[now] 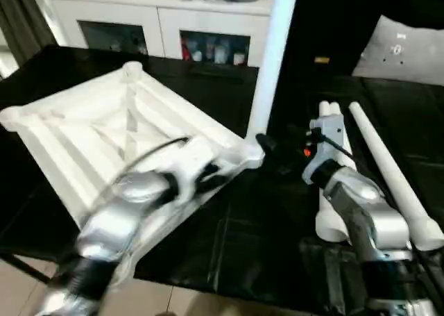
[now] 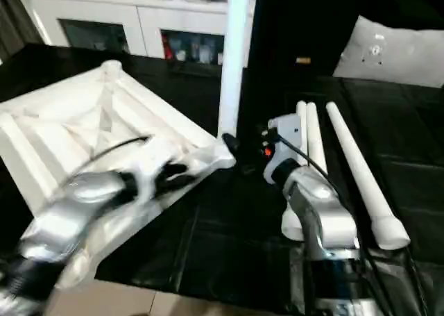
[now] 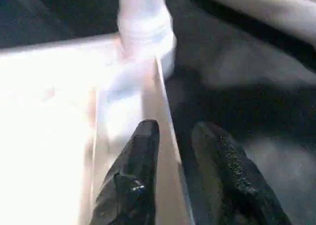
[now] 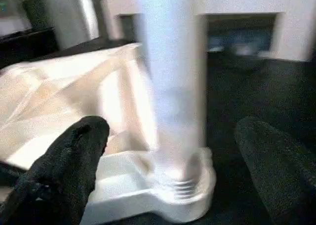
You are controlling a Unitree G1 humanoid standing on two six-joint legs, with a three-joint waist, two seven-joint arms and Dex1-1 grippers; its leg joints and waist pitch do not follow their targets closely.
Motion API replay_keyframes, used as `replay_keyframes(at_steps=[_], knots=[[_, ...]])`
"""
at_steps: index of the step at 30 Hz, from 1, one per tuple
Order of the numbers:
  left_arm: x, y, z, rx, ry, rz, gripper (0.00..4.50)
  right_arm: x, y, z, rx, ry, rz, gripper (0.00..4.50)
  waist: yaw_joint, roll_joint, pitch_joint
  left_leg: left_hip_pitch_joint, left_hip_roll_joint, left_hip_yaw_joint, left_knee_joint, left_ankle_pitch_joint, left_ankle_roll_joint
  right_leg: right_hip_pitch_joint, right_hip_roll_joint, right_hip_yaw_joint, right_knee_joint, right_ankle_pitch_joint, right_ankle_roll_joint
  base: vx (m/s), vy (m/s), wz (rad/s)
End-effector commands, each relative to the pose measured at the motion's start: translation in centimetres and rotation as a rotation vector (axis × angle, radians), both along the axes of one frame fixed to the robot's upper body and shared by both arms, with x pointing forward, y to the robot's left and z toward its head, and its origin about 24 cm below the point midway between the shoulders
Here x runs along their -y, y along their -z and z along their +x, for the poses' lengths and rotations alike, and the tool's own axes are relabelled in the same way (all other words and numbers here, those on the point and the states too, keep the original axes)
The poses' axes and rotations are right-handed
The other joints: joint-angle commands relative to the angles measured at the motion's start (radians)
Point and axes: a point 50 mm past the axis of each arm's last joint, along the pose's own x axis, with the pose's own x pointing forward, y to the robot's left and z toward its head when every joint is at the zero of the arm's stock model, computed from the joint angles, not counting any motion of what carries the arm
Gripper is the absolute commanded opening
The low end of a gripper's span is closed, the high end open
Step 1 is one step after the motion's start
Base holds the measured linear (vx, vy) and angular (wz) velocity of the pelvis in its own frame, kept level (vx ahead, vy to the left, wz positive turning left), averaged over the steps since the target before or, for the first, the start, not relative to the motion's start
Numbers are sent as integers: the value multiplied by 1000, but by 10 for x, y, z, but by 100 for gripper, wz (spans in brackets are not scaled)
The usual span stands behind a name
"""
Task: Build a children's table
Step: Rotate table base
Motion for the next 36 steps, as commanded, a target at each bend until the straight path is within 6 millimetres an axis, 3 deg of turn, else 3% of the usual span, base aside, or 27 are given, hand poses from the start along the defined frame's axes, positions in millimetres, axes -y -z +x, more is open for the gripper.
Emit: replay_keyframes(at_steps=[1, 3, 8, 12, 14, 19, 21, 22, 26, 27, 30, 32, 36], knots=[[-8, -13, -6, 14, 20, 5, 169, -6, -2, -6, -11, -89, -3, 450, -2, 1, -55, 1, 22, 1, -72, -147, 25, 59, -58, 40, -72, -243, -169, 0, 0, 0], [-20, -19, -14, -4, 24, 29, 174, -12, -1, -10, -43, -181, -11, 450, -3, -6, -51, 1, 22, 3, -73, -139, 27, 56, -58, 42, -76, -243, -164, 0, 0, 0], [-32, -25, -25, -38, 45, 70, 218, -26, 3, -14, -71, -333, -45, 450, -1, -6, -47, 1, 21, 2, -75, -150, 22, 50, -59, 44, -77, -276, -154, 0, 0, 0], [-32, -27, -29, -61, 49, 72, 252, -32, 2, 5, -16, -280, -88, 450, -6, -8, -49, 0, 20, 2, -75, -139, 1, 50, -62, 44, -72, -259, -173, 0, 0, 0], [-31, -28, -34, -88, 77, 73, 262, -30, -1, 22, 7, -186, -96, 450, -6, -11, -50, 1, 19, 3, -72, -119, 3, 51, -61, 45, -67, -228, -179, 0, 0, 0], [-30, -28, -35, -92, 86, 75, 296, -24, -5, 37, 32, -97, -86, 450, -10, -9, -54, 2, 17, 7, -67, -82, 5, 55, -56, 44, -57, -133, -206, 0, 0, 0], [-29, -28, -35, -91, 88, 74, 306, -11, -7, 48, 52, -10, -81, 450, -5, -14, -58, 3, 19, 8, -66, -78, 8, 56, -59, 42, -55, -123, -211, 0, 0, 0], [-28, -29, -35, -90, 89, 73, 328, -2, -8, 54, 59, 50, -74, 450, -4, -12, -58, 3, 17, 8, -66, -76, 6, 57, -57, 43, -55, -124, -215, 0, 0, 0], [-26, -30, -36, -88, 92, 75, 343, 29, -7, 69, 62, 259, -82, 450, 7, -11, -58, 8, 17, 12, -64, -101, -10, 54, -55, 43, -55, -149, -207, 0, 0, 0], [-26, -30, -36, -88, 92, 75, 368, 29, -7, 69, 62, 259, -82, 450, 6, -13, -59, 4, 15, 11, -64, -95, -13, 58, -54, 41, -53, -137, -201, 0, 0, 0], [-28, -31, -35, -82, 88, 82, 379, 31, -8, 66, 82, 233, -93, 450, 0, -16, -64, -4, 12, 10, -60, -70, 0, 66, -54, 41, -50, -90, -198, 0, 0, 0], [-31, -33, -34, -71, 84, 100, 399, 21, -7, 58, 100, 152, -84, 450, -3, -17, -65, -11, 11, 7, -59, -69, 9, 72, -56, 40, -52, -115, -191, 0, 0, 0], [-34, -36, -32, -45, 98, 122, 417, 12, -3, 49, 103, 90, -93, 450, -9, -16, -63, -8, 15, 8, -59, -73, 16, 66, -56, 40, -57, -150, -192, 0, 0, 0]])
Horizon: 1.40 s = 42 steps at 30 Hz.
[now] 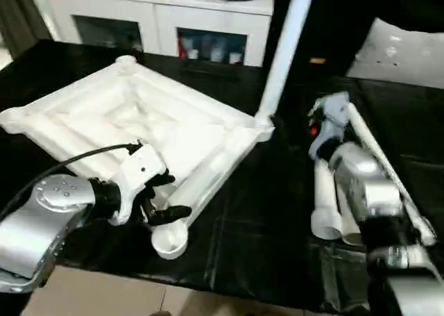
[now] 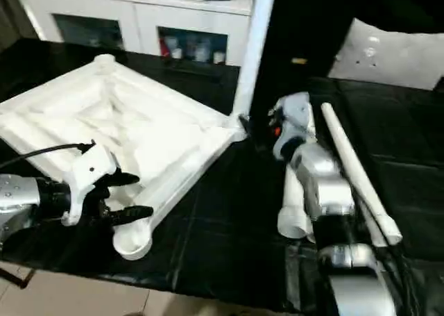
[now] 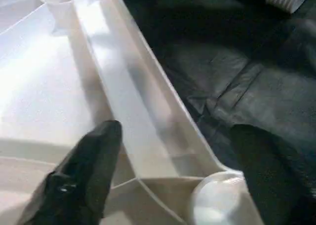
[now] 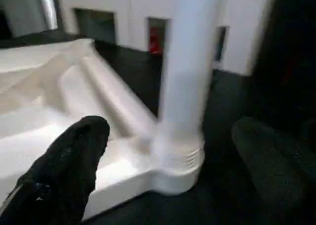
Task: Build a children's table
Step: Rotate table base
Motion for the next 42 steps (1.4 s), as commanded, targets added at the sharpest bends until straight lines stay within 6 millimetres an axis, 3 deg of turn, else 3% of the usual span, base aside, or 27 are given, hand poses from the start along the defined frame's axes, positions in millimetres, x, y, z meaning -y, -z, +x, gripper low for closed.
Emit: replay_keyframes(at_steps=[1, 3, 5, 10, 14, 16, 19, 30, 32, 38, 42], knots=[[-1, -5, 1, 37, 51, 29, 428, -9, -6, -6, 24, -69, 3, 450, 5, 8, -70, -6, 12, 7, -63, -86, 18, 66, -58, 41, -64, -164, -190, 0, 0, 0], [-13, -7, 3, 50, 137, 168, 441, -21, 0, -31, 24, -250, -46, 450, 11, 13, -66, -3, 11, 4, -65, -126, 24, 65, -56, 42, -76, -237, -158, 0, 0, 0], [-18, -7, 4, 33, 160, 199, 441, -21, 2, -40, 18, -309, -77, 450, 10, 17, -64, 2, 15, 2, -71, -163, 17, 60, -55, 43, -78, -286, -135, 0, 0, 0], [-31, -11, 12, 18, 183, 256, 441, -10, 3, -60, -10, -421, -165, 450, 17, 25, -66, 9, 17, 3, -70, -190, -5, 56, -56, 46, -73, -252, -165, 0, 0, 0], [-41, -14, 18, 10, 219, 302, 441, -5, 2, -74, -37, -489, -209, 450, 23, 19, -67, 8, 15, 1, -69, -200, -2, 61, -60, 48, -78, -293, -147, 0, 0, 0], [-44, -12, 19, -5, 257, 334, 441, -5, 4, -82, -50, -521, -238, 450, 23, 20, -62, 7, 15, -1, -72, -207, 1, 57, -58, 47, -84, -324, -134, 0, 0, 0], [-45, -7, 23, -8, 276, 347, 441, -8, 5, -88, -65, -550, -249, 450, 20, 22, -66, 4, 17, -2, -72, -188, -6, 60, -61, 47, -75, -282, -146, 0, 0, 0], [-65, 7, 36, -43, 353, 490, 360, -11, 5, -111, -117, -624, -282, 450, 20, 34, -61, 12, 18, -3, -73, -230, -16, 57, -59, 48, -78, -267, -157, 0, 0, 0], [-65, 12, 38, -52, 383, 510, 350, -10, 5, -114, -121, -628, -290, 450, 20, 34, -55, 13, 18, -4, -75, -248, -17, 55, -60, 49, -83, -302, -152, 0, 0, 0], [-56, 20, 46, -32, 408, 449, 292, -12, 3, -120, -143, -661, -291, 450, 20, 35, -57, 9, 19, -5, -74, -224, -20, 60, -62, 49, -79, -261, -164, 0, 0, 0], [-52, 26, 48, -54, 463, 455, 269, -10, 3, -126, -178, -703, -311, 450, 19, 29, -57, 8, 19, -5, -73, -217, -12, 61, -63, 50, -81, -272, -159, 0, 0, 0]])
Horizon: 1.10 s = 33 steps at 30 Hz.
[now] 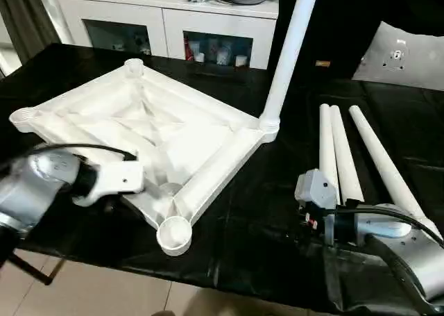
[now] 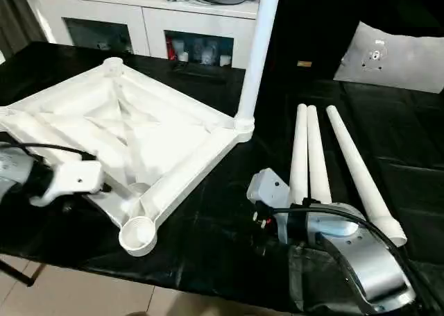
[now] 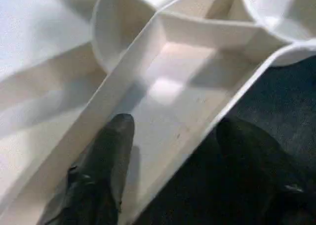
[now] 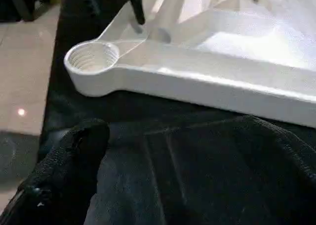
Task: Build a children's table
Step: Rotate table base
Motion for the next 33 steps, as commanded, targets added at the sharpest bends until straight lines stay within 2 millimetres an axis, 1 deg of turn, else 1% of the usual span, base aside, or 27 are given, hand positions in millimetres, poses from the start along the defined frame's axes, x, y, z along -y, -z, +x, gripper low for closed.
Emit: replay_keyframes(at_steps=[1, 3, 6, 8, 10, 11, 12, 13, 14, 15, 16, 17, 18, 19, 20, 22, 23, 24, 26, 27, 28, 29, 30, 31, 32, 33], knots=[[1, -1, 2, -7, 39, 32, 259, -2, -2, -6, -24, -46, -9, 450, -1, 16, -57, 1, 19, 0, -77, -220, -10, 55, -63, 47, -84, -285, -155, 0, 0, 0], [2, 0, 4, -23, 37, 42, 238, -2, -2, -7, -34, -58, -17, 450, -2, 15, -58, 1, 21, 0, -77, -219, -10, 55, -64, 48, -83, -294, -150, 0, 0, 0], [2, 2, 6, -47, 52, 65, 226, -2, -2, -7, -40, -68, -30, 450, -2, 16, -57, 2, 21, 0, -77, -220, -11, 51, -65, 47, -86, -312, -151, 0, 0, 0], [2, 2, 7, -52, 57, 78, 201, -1, -3, -7, -41, -69, -34, 450, -2, 15, -57, 1, 21, 0, -77, -217, -13, 53, -65, 48, -86, -305, -152, 0, 0, 0], [4, 3, 9, -56, 62, 88, 194, -1, -3, -7, -42, -70, -36, 450, -1, 18, -60, 1, 21, 0, -76, -208, -15, 54, -65, 48, -84, -288, -156, 0, 0, 0], [7, 3, 13, -59, 65, 85, 189, -1, -4, -7, -43, -70, -38, 450, -1, 19, -61, 2, 21, 0, -75, -202, -16, 55, -66, 48, -82, -273, -161, 0, 0, 0], [10, 3, 15, -59, 59, 75, 175, -1, -5, -7, -47, -71, -41, 450, 0, 18, -61, 2, 21, 1, -74, -202, -15, 54, -65, 48, -83, -270, -163, 0, 0, 0], [13, 3, 16, -58, 50, 69, 163, -1, -5, -8, -53, -73, -44, 450, 1, 18, -62, 3, 22, 1, -75, -198, -17, 56, -65, 48, -83, -260, -166, 0, 0, 0], [15, 4, 17, -60, 44, 72, 157, 0, -5, -9, -55, -75, -47, 450, 3, 22, -64, 2, 23, 0, -73, -191, -19, 57, -67, 48, -78, -240, -175, 0, 0, 0], [17, 4, 17, -63, 43, 77, 157, 0, -5, -9, -55, -76, -48, 450, 2, 19, -62, 1, 22, 1, -74, -194, -19, 57, -65, 48, -80, -241, -175, 0, 0, 0], [19, 5, 17, -66, 45, 77, 153, 0, -5, -8, -48, -71, -49, 450, 4, 21, -64, 1, 21, 0, -72, -196, -18, 59, -68, 48, -80, -251, -175, 0, 0, 0], [22, 7, 19, -64, 34, 69, 135, 0, -6, -8, -45, -63, -46, 450, 3, 19, -63, 0, 21, 1, -73, -198, -17, 59, -67, 48, -82, -259, -172, 0, 0, 0], [24, 8, 20, -62, 23, 61, 135, 1, -6, -7, -42, -56, -43, 450, 2, 19, -63, -1, 21, 0, -73, -198, -19, 60, -67, 47, -82, -268, -169, 0, 0, 0], [30, 9, 22, -65, 7, 30, 123, 1, -7, -6, -37, -44, -40, 450, 2, 21, -64, 0, 21, 0, -73, -199, -18, 59, -67, 47, -83, -273, -168, 0, 0, 0], [35, 10, 23, -68, -7, 1, 118, 2, -7, -5, -34, -36, -41, 450, 2, 18, -65, 0, 21, 1, -71, -193, -16, 60, -68, 47, -84, -276, -171, 0, 0, 0], [53, 13, 27, -51, -48, -89, 109, 4, -8, -2, -24, 13, -39, 450, 2, 15, -66, -1, 20, 2, -70, -175, -13, 62, -68, 47, -84, -268, -176, 0, 0, 0], [53, 13, 27, -51, -48, -89, 109, 4, -8, -2, -24, 13, -39, 450, 5, 13, -68, -2, 17, 3, -67, -173, -5, 63, -69, 46, -86, -280, -173, 0, 0, 0], [67, 14, 32, -22, -78, -155, 100, 6, -8, 2, -9, 65, -42, 450, 4, 14, -69, -4, 17, 2, -67, -166, -2, 65, -70, 46, -84, -282, -171, 0, 0, 0], [78, 15, 35, 3, -98, -210, 91, 8, -9, 7, 4, 117, -45, 450, 4, 15, -72, -7, 15, 2, -65, -149, 4, 65, -67, 44, -88, -283, -164, 0, 0, 0], [91, 16, 37, 32, -83, -251, 87, 11, -9, 11, 15, 167, -43, 450, 3, 15, -74, -10, 14, 1, -64, -142, 6, 68, -67, 43, -88, -280, -160, 0, 0, 0], [91, 16, 37, 32, -83, -251, 81, 11, -9, 11, 15, 167, -43, 450, 2, 14, -75, -10, 13, 2, -63, -139, 8, 68, -67, 42, -88, -277, -159, 0, 0, 0], [101, 18, 36, 44, -68, -279, 67, 13, -9, 13, 19, 205, -44, 450, 1, 11, -76, -13, 12, 1, -62, -128, 12, 70, -67, 43, -87, -264, -154, 0, 0, 0], [109, 20, 36, 47, -68, -299, 67, 14, -9, 15, 20, 229, -51, 450, 0, 13, -77, -12, 12, 2, -61, -123, 16, 68, -65, 43, -88, -254, -152, 0, 0, 0], [110, 20, 36, 47, -69, -301, 67, 14, -9, 15, 20, 231, -52, 450, 0, 13, -77, -12, 12, 2, -61, -123, 16, 68, -65, 43, -88, -254, -152, 0, 0, 0], [115, 22, 36, 46, -74, -311, 51, 14, -8, 15, 22, 236, -59, 450, 0, 12, -78, -12, 13, 2, -60, -116, 20, 70, -65, 42, -87, -240, -153, 0, 0, 0], [118, 23, 35, 48, -69, -318, 46, 14, -8, 14, 22, 236, -61, 450, 1, 13, -77, -11, 14, 2, -60, -114, 23, 68, -64, 42, -86, -230, -155, 0, 0, 0]])
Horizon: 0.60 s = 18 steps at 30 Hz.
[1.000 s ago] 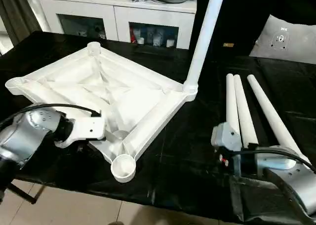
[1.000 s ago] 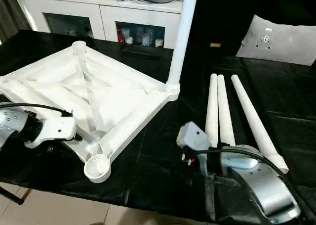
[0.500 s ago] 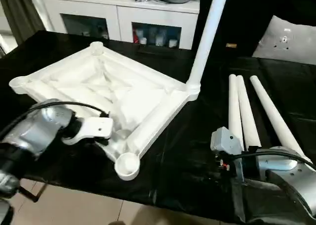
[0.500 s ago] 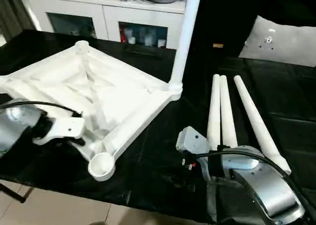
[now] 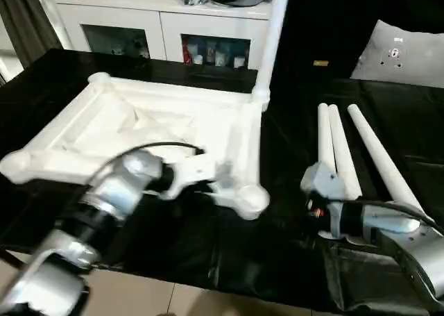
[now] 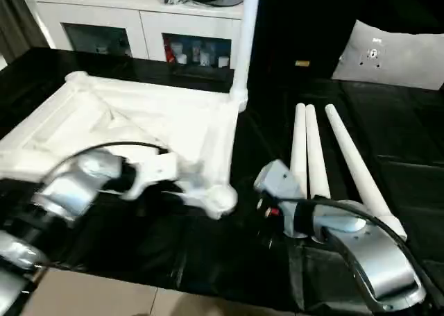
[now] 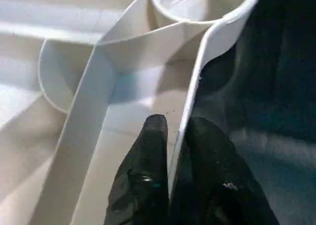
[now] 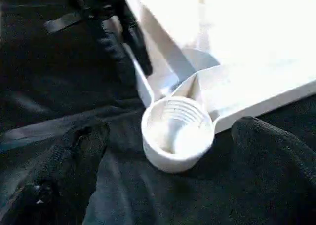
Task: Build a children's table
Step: Rotate table base
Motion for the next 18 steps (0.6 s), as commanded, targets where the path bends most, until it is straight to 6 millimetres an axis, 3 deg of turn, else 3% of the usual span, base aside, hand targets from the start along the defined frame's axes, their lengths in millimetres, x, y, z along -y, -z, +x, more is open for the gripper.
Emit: replay_keyframes(at_steps=[1, 5, 10, 13, 14, 15, 18], knots=[[3, -4, 4, 30, -58, -35, 46, 3, -3, 2, 13, 26, -9, 450, 4, -2, -71, -10, 17, 2, -61, -111, 24, 67, -63, 44, -84, -223, -158, 0, 0, 0], [13, 0, 2, 29, -76, -51, 20, 5, -3, 3, 20, 75, -16, 450, 0, 0, -72, -11, 17, 1, -60, -104, 29, 69, -62, 43, -81, -189, -171, 0, 0, 0], [15, 4, 1, 29, -135, -74, 4, 7, -6, 10, 51, 180, 14, 450, -6, -3, -71, -12, 14, 2, -61, -114, 29, 69, -62, 42, -87, -235, -158, 0, 0, 0], [14, -1, -8, 25, -50, -145, 4, 4, -10, 12, 19, 243, 104, 450, -16, -7, -72, -13, 14, 1, -62, -113, 31, 69, -62, 40, -89, -256, -149, 0, 0, 0], [14, -1, -8, 26, -48, -147, 4, 4, -10, 12, 18, 244, 105, 450, -18, -2, -74, -14, 15, 0, -63, -107, 34, 68, -63, 41, -87, -243, -155, 0, 0, 0], [13, -4, -9, 38, -46, -181, 47, 3, -12, 12, 16, 246, 139, 450, -19, -5, -74, -9, 17, 2, -62, -111, 33, 64, -60, 41, -87, -229, -160, 0, 0, 0], [11, -10, -11, 71, -21, -227, 58, 2, -14, 15, 60, 271, 121, 450, -14, -5, -73, -9, 20, 1, -64, -107, 31, 64, -64, 41, -83, -216, -168, 0, 0, 0]])
